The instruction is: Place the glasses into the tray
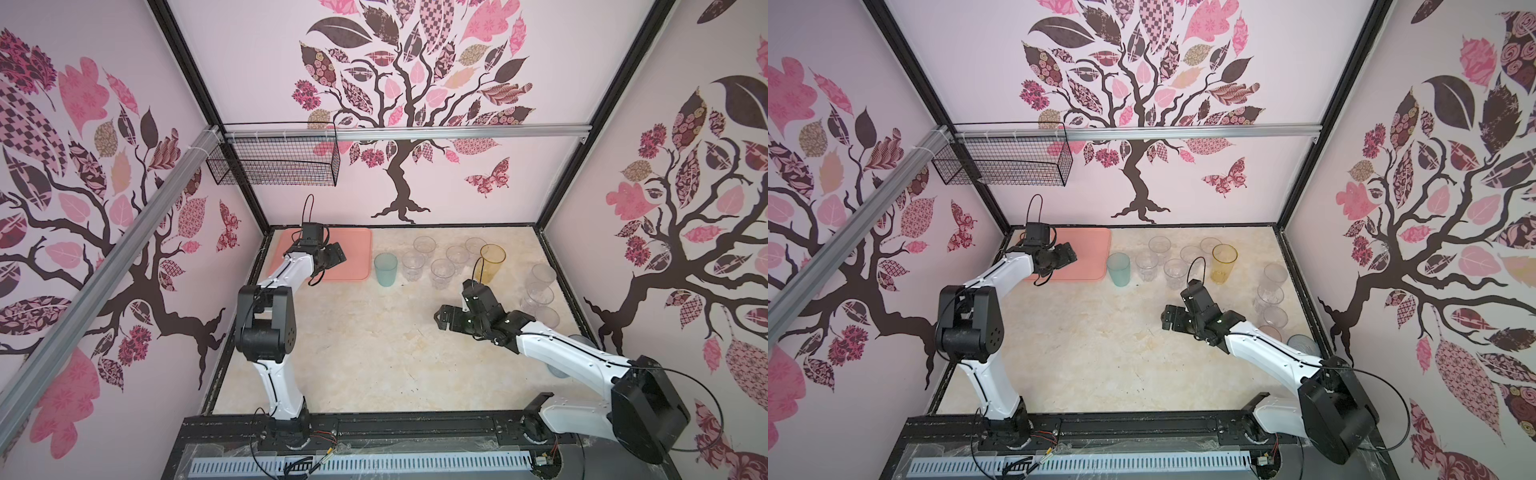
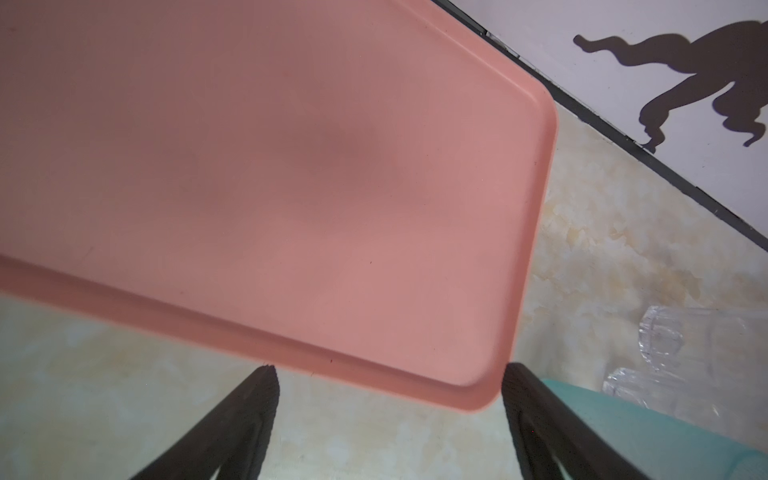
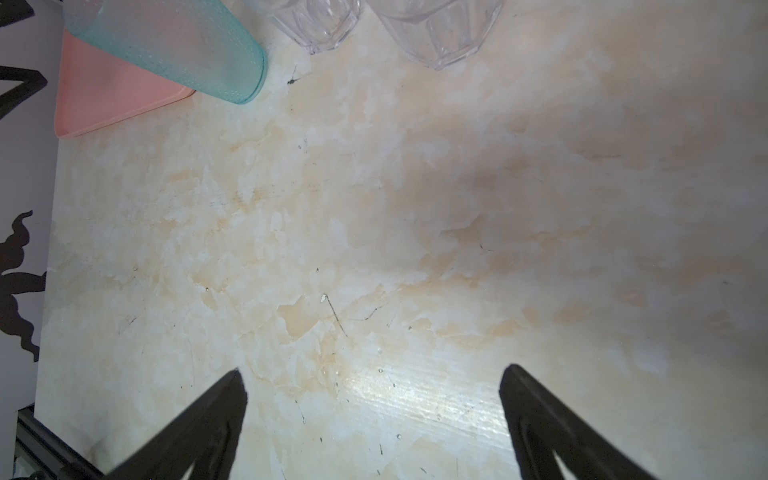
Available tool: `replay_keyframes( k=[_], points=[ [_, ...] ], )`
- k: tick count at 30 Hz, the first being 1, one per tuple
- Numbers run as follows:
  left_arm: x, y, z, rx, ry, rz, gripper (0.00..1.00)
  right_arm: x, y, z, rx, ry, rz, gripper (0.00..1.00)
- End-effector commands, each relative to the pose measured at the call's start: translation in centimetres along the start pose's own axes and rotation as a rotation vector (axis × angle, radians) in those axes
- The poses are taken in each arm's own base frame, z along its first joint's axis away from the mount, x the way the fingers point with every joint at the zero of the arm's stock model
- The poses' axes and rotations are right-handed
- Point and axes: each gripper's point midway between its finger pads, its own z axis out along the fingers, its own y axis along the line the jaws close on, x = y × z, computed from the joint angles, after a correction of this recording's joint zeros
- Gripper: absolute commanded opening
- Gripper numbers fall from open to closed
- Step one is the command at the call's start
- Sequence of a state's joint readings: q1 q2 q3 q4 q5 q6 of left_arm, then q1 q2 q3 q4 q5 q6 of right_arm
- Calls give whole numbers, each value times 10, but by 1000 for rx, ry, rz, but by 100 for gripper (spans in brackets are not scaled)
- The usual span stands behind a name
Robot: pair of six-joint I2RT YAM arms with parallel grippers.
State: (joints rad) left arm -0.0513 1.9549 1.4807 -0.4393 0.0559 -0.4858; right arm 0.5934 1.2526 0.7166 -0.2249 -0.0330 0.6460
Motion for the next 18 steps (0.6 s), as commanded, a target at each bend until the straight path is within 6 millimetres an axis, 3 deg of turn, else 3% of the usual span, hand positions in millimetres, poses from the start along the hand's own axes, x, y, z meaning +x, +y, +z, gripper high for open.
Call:
replay_keyframes(
  k=[1,5,12,18],
  points=[
    [-1,4,7,-40,23,-3,86,-11,6,-9,9,-27,-25,98],
    [17,26,23,-109,106,-74,84,-12,8,-9,-4,-33,-20,98],
    [40,41,32,-113,160,-140,82,-9,7,-10,-5,-30,-7,98],
    [87,59,34,-139,230,-211,76,-7,6,-6,-12,-31,10,98]
  ],
)
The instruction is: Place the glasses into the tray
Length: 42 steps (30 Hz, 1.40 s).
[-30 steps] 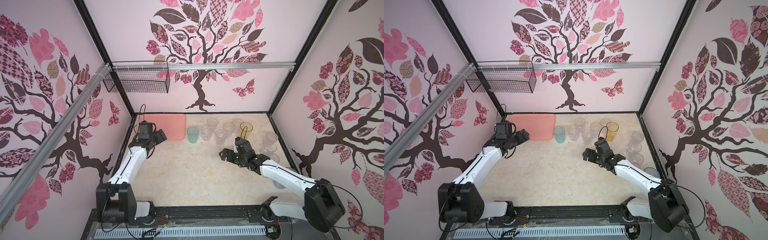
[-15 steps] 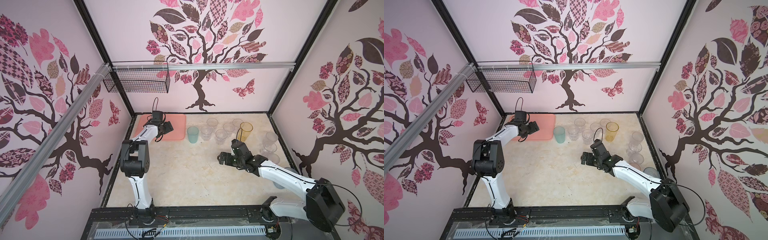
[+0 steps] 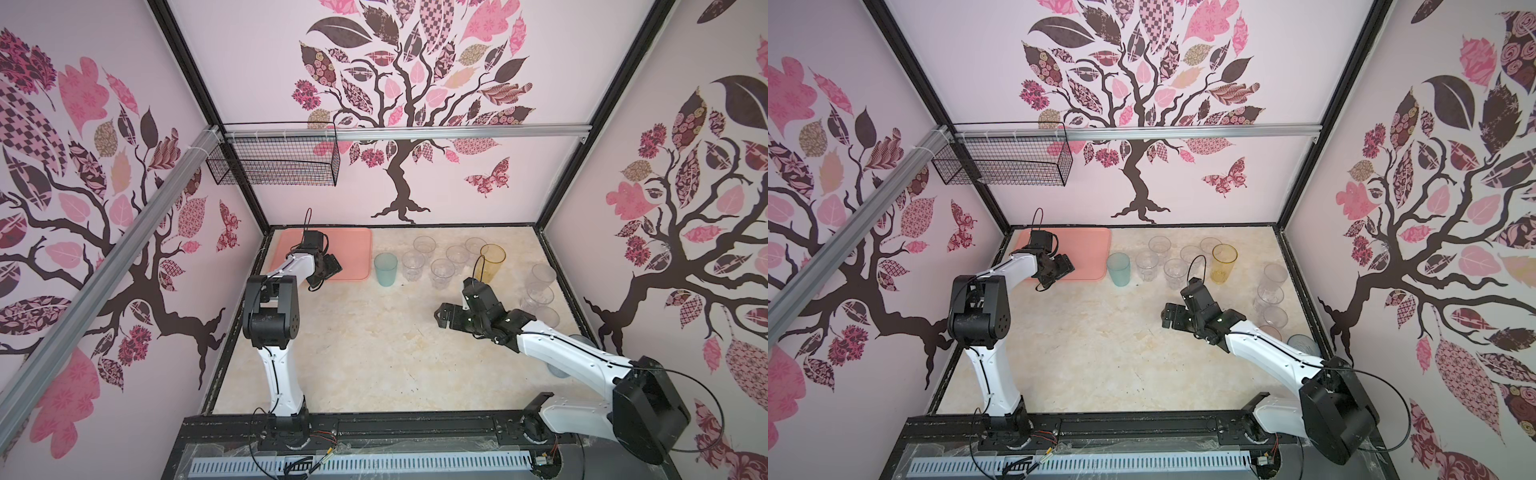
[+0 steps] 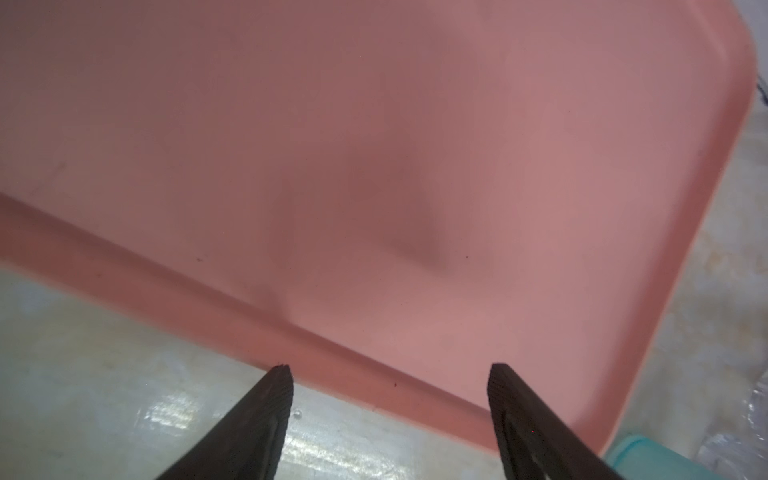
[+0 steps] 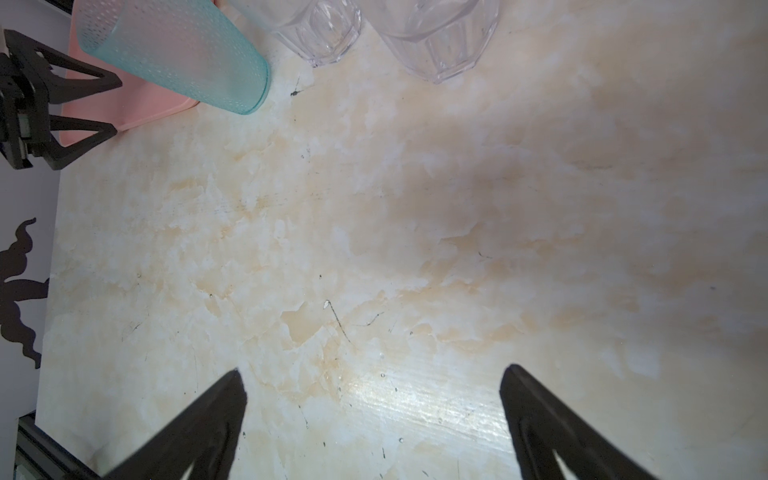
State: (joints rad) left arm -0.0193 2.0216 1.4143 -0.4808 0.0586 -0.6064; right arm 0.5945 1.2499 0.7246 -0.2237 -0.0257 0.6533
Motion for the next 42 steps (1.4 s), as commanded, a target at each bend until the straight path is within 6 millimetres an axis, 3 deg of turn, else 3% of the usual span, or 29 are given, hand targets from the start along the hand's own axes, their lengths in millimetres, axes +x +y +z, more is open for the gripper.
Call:
replay_keyframes(
  k=[1,9,12,15,18,20,24,29,31,35,42],
  points=[
    [42,25,10,-53,98,-59,75,-2,3,-4,-4,-15,0,98],
    [70,56,-9,-111,91,-98,73,2,5,-2,-31,-9,6,98],
    [79,55,-19,-64,70,-127,71,4,11,1,-58,10,7,98],
    [64,45,-45,-54,5,-79,71,6,14,1,-52,19,-16,98],
    [32,29,-67,-42,-77,-10,72,8,13,0,-50,20,-19,99],
    [10,15,-71,-19,-124,16,72,10,12,1,-46,26,-18,99],
    [-25,-16,-59,68,-199,84,72,11,12,-1,-50,27,-15,99],
    [-44,-26,-27,64,-183,105,72,6,19,-4,-63,28,-25,99],
    [-43,-28,-10,60,-145,109,72,4,21,-5,-58,25,-35,99],
    [-31,-16,13,5,-85,96,72,2,20,-6,-49,25,-35,99],
    [8,21,18,-106,-13,27,72,-5,31,-8,-89,12,-11,100]
  ],
)
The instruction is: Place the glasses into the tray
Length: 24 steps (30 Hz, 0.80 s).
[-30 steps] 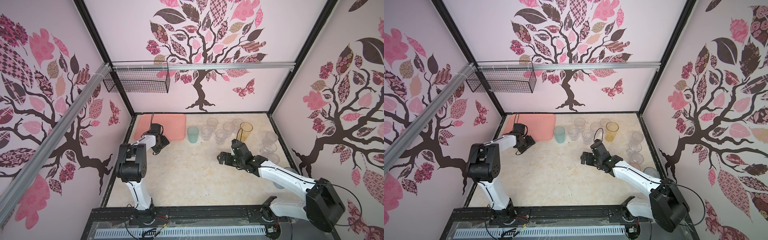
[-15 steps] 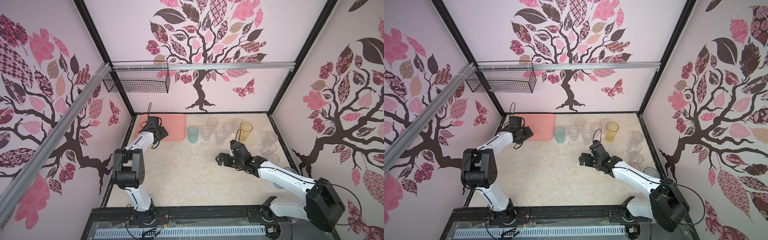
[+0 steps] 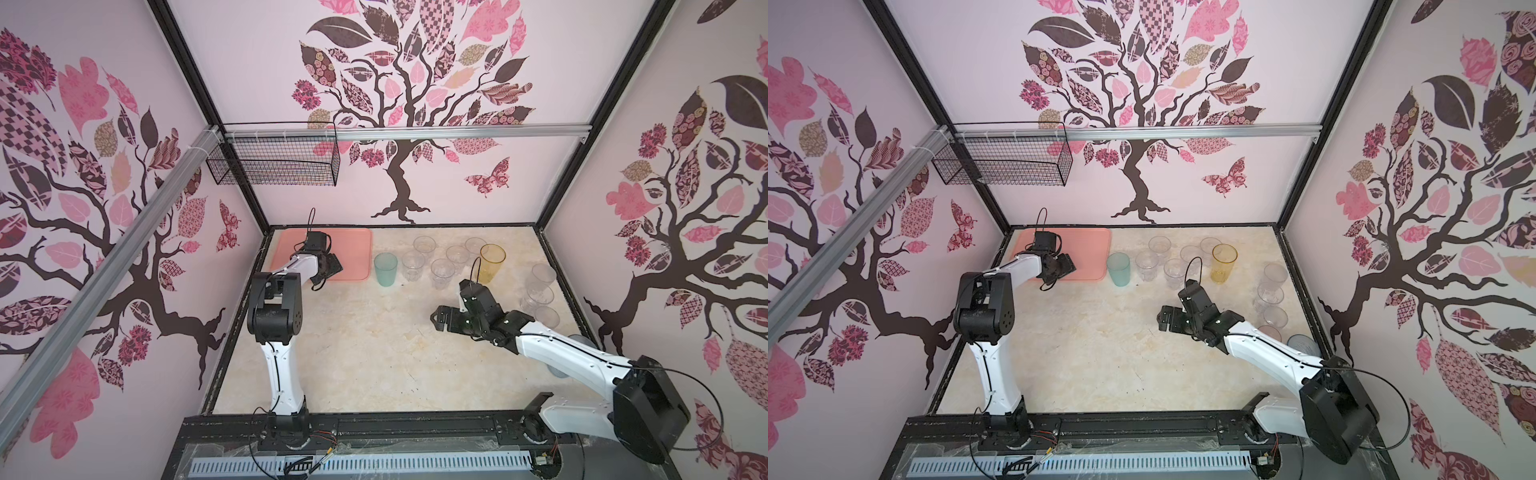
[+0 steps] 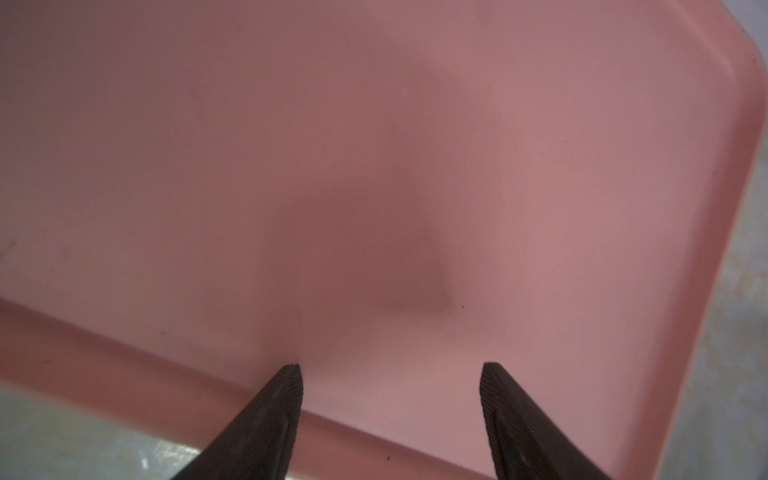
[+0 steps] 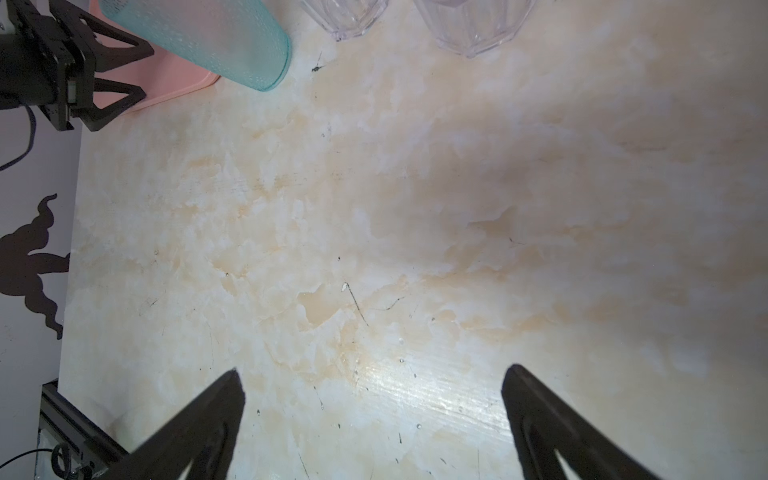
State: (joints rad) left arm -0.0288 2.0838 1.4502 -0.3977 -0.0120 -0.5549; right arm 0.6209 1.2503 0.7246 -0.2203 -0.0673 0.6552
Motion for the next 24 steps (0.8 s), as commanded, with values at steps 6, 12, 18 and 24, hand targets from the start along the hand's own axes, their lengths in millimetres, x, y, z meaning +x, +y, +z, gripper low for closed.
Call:
replay_keyframes(
  k=[6,12,18,24],
  points=[
    [69,55,-23,-209,171,-50,69,-20,29,-21,-75,-40,3,99],
    [133,81,-45,-220,229,-143,65,-17,27,-30,-88,-48,16,100],
    [174,82,-75,-139,235,-230,62,-22,32,-36,-115,-74,43,99],
    [218,101,-97,-85,245,-312,62,-13,36,-29,-123,-25,86,95]
  ],
)
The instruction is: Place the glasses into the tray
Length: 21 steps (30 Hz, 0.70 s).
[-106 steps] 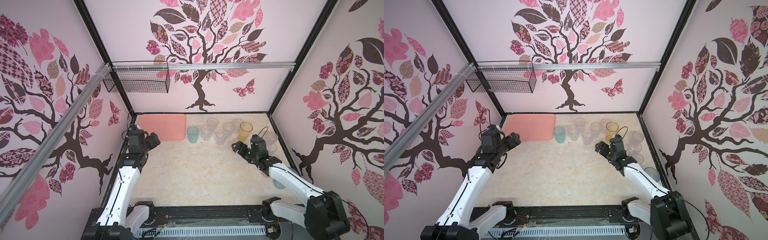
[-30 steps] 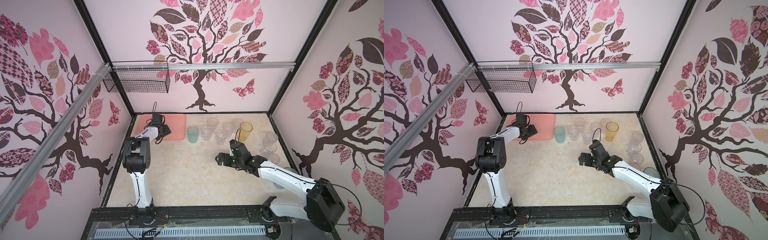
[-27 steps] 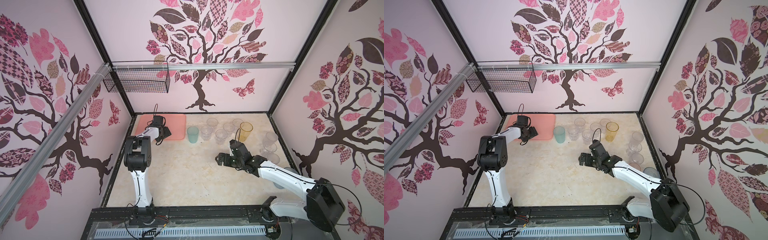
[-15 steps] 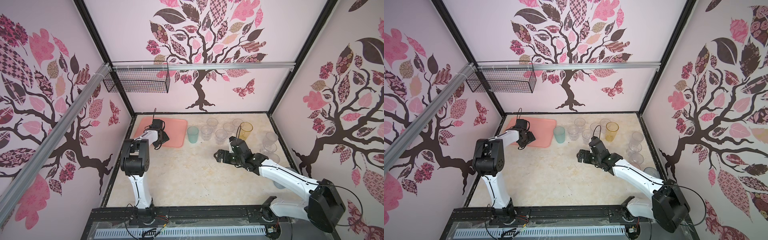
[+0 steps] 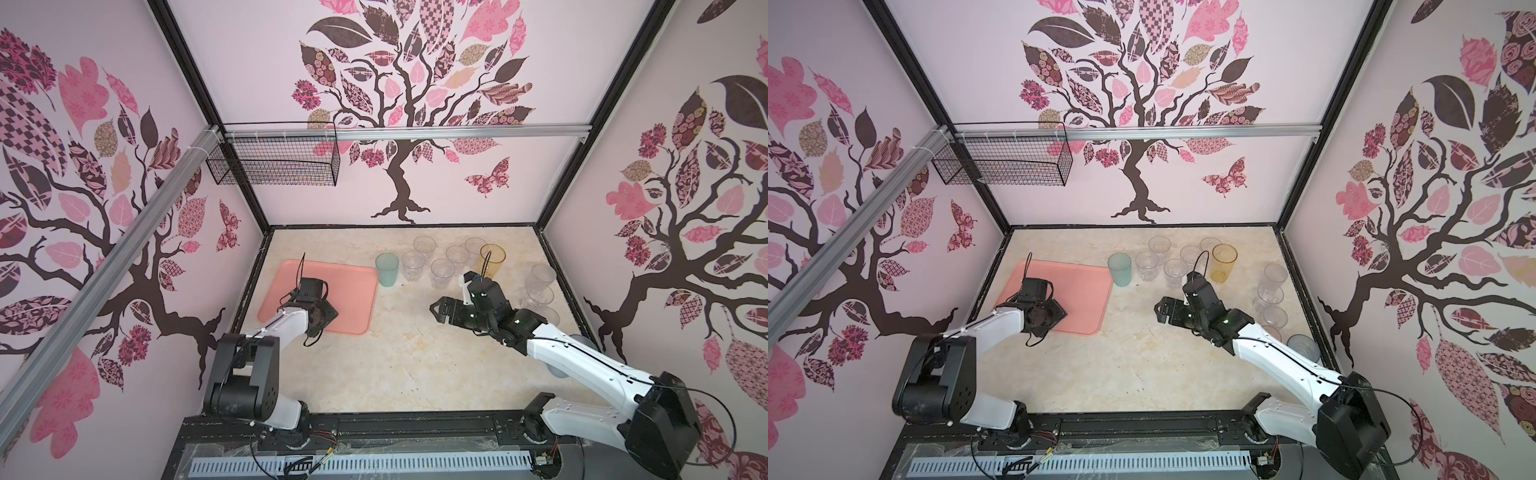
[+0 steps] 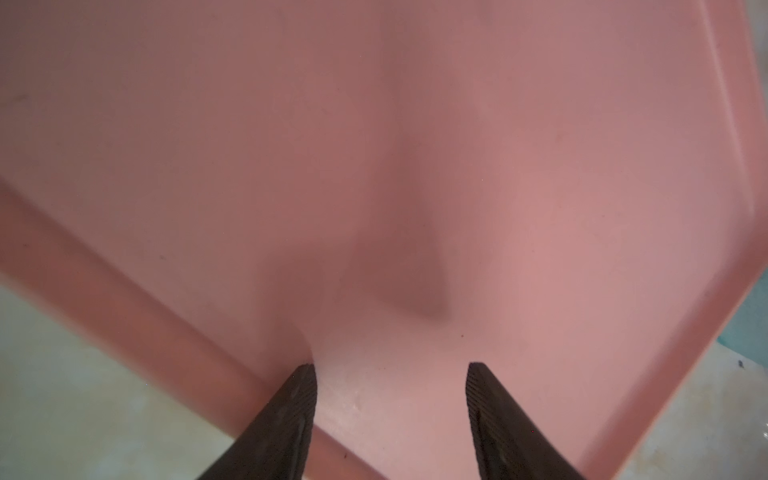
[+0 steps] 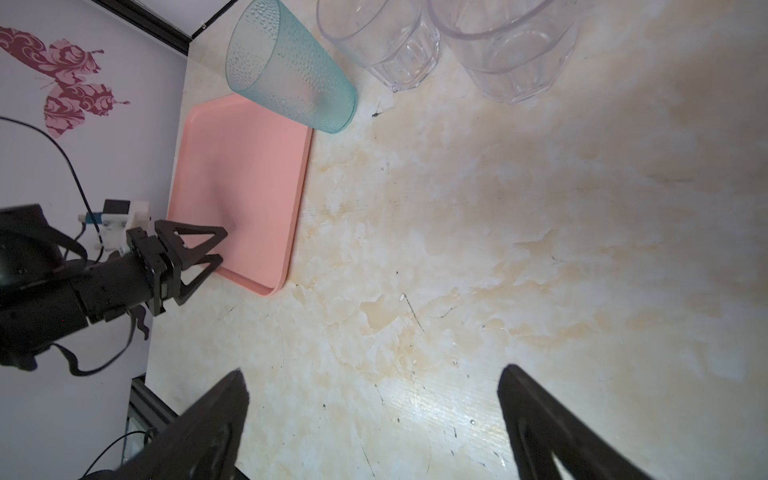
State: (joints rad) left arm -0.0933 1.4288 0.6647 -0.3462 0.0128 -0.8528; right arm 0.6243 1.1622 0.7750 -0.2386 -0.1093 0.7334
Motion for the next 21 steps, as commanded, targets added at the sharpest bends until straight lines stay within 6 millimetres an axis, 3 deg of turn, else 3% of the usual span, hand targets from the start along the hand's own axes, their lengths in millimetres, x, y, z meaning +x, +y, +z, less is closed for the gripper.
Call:
replay_keyframes(
  k=[1,7,12,17,19,21],
  points=[
    [51,45,1,-92,128,-77,62,12,2,2,6,31,18,94],
    [59,69,-15,-71,29,-157,62,40,-3,22,61,45,27,91],
    [47,67,-38,-77,-31,-82,63,66,29,46,109,71,-78,89],
    [37,51,-62,-14,-64,1,68,88,55,78,150,120,-154,82],
    [32,44,-72,11,-86,43,69,94,65,92,153,136,-175,75],
    [25,36,-82,37,-123,80,69,99,72,108,163,146,-204,60]
  ],
)
